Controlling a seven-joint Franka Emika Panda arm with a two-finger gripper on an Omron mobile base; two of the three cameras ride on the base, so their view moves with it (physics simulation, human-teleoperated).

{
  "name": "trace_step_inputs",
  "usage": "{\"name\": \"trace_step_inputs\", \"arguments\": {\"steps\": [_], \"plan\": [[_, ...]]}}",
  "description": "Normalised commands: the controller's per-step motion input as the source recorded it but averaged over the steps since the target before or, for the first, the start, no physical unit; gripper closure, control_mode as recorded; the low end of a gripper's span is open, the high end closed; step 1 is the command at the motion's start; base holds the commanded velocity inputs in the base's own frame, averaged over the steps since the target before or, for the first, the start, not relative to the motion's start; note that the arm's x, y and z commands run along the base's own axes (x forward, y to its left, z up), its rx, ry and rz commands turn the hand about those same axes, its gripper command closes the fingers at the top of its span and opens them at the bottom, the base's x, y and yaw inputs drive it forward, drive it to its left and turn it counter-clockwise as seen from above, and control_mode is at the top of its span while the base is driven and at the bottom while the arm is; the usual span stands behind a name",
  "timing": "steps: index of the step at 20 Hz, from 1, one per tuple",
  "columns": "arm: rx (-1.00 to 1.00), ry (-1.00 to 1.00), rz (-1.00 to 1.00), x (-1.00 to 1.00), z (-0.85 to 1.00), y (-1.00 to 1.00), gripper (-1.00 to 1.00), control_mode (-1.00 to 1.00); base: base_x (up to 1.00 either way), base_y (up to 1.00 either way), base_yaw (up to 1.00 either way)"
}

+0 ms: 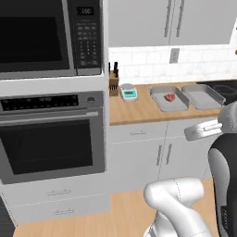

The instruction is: Place one carrot and one steak in each tupperware on the nearby counter, to pack two identical lunches.

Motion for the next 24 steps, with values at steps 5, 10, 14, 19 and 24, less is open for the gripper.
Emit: {"name": "trace_step_inputs", "arguments": {"steps": [5,10,14,19,24], "plan": [[0.0,0.0,0.0,0.0,0.0,0.0,-1.0,1.0,-0.12,0.91,0.33],[0.0,0.0,0.0,0.0,0.0,0.0,-1.0,1.0,-0.38,0.97,0.3],[0.0,0.0,0.0,0.0,0.0,0.0,-1.0,1.0,-0.02,1.0,0.14],[0.0,0.0,0.0,0.0,0.0,0.0,-1.0,1.0,-0.25,0.98,0.01],[0.0,0.0,0.0,0.0,0.0,0.0,-1.0,1.0,-0.92,0.77,-0.11]]}}
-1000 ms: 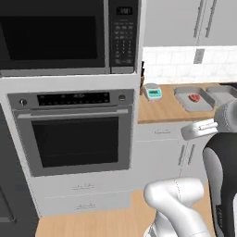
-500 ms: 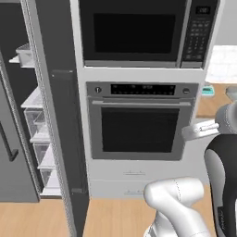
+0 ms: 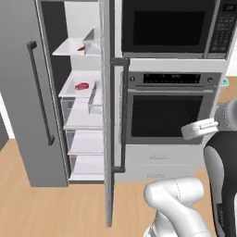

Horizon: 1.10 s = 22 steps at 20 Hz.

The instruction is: Place one carrot and one steak in each tupperware on the nearby counter, to pack two identical lunches.

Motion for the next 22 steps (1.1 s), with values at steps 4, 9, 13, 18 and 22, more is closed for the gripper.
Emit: {"name": "trace_step_inputs", "arguments": {"steps": [4,9,13,18,22], "plan": [[0.0,0.0,0.0,0.0,0.0,0.0,-1.0,1.0,-0.36,1.0,-0.1],[0.0,0.0,0.0,0.0,0.0,0.0,-1.0,1.0,-0.03,1.0,-0.08],[0.0,0.0,0.0,0.0,0.0,0.0,-1.0,1.0,0.23,1.0,-0.06],[0.0,0.0,0.0,0.0,0.0,0.0,-1.0,1.0,0.44,0.89,-0.15],[0.0,0.0,0.0,0.0,0.0,0.0,-1.0,1.0,0.34,0.22,-0.22]]}}
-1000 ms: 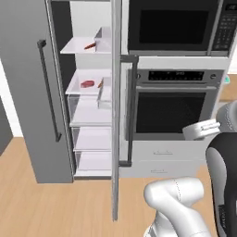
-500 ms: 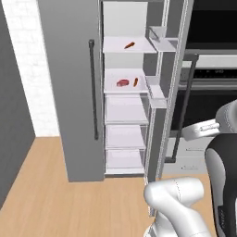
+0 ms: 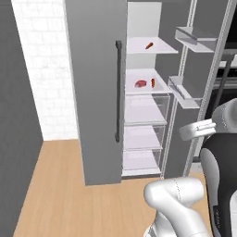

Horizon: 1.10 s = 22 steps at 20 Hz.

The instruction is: Place one carrot and one steak in each tupperware on the nearby counter, to pack two identical lunches.

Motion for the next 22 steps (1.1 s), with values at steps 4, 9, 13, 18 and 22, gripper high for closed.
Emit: {"name": "trace_step_inputs", "arguments": {"steps": [4,9,13,18,22], "plan": [[0.0,0.0,0.0,0.0,0.0,0.0,-1.0,1.0,0.23,0.0,-0.32],[0.0,0.0,0.0,0.0,0.0,0.0,-1.0,1.0,0.74,0.44,-0.41],[0.0,0.0,0.0,0.0,0.0,0.0,-1.0,1.0,0.98,0.44,-0.34],[0.0,0.0,0.0,0.0,0.0,0.0,-1.0,1.0,0.93,0.51,-0.27],[0.0,0.0,0.0,0.0,0.0,0.0,-1.0,1.0,0.77,0.1,-0.16]]}}
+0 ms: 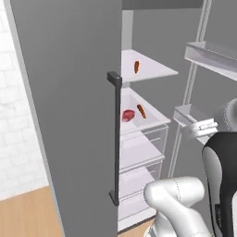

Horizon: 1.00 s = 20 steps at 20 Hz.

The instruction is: Place one carrot and one steak in each tupperware on the nearby counter, to pack two identical lunches.

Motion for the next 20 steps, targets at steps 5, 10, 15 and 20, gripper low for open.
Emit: {"name": "trace_step_inputs", "arguments": {"steps": [5,10,15,20], "plan": [[0.0,0.0,0.0,0.0,0.0,0.0,-1.0,1.0,0.7,0.31,-0.15],[0.0,0.0,0.0,0.0,0.0,0.0,-1.0,1.0,0.49,-0.1,-0.15],[0.0,0.0,0.0,0.0,0.0,0.0,-1.0,1.0,0.54,0.0,-0.17],[0.0,0.0,0.0,0.0,0.0,0.0,-1.0,1.0,0.35,-0.3,0.0]]}}
